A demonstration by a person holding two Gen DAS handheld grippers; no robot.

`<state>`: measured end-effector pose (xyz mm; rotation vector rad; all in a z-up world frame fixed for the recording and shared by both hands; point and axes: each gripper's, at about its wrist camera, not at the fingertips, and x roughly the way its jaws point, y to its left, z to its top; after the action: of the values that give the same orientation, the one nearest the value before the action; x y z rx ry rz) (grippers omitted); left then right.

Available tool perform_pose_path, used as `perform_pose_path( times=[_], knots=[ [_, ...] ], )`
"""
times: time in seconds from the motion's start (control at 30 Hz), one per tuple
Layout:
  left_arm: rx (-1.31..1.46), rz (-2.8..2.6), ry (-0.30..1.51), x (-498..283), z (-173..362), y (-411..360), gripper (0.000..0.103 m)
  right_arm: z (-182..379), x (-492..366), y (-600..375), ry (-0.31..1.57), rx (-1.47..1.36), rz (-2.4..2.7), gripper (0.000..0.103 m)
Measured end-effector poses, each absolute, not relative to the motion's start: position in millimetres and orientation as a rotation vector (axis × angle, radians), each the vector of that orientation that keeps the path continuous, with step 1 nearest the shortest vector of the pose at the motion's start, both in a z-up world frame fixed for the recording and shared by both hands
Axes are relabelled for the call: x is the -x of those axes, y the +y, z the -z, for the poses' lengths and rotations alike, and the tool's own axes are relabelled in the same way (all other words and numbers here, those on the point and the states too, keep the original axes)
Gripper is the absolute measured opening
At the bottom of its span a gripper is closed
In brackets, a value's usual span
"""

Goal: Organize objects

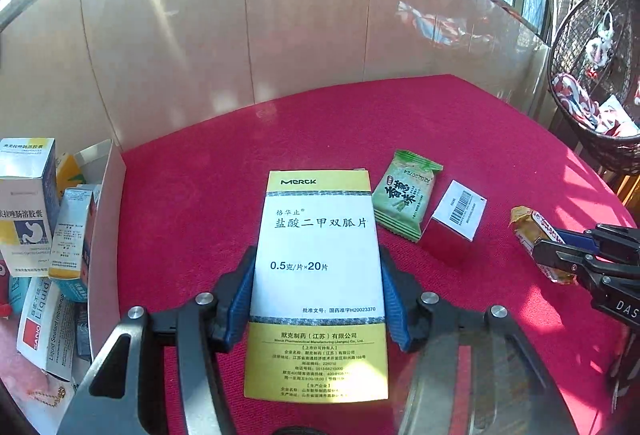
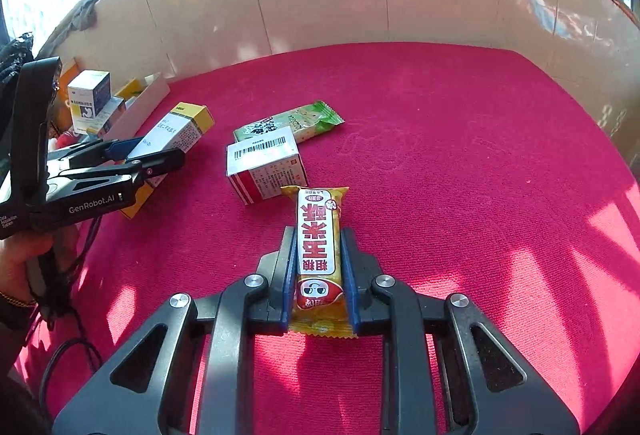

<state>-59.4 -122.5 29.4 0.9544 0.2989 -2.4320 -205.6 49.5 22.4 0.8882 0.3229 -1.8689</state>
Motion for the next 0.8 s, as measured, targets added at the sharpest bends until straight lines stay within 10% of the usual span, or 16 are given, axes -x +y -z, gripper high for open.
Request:
perform_pose_path(
  times=[0.8],
  knots=[
    [-0.645, 2.439, 0.259, -22, -119, -80, 0.056, -125, 124, 74, 0.198, -0.575, 1.910, 0.019]
  ],
)
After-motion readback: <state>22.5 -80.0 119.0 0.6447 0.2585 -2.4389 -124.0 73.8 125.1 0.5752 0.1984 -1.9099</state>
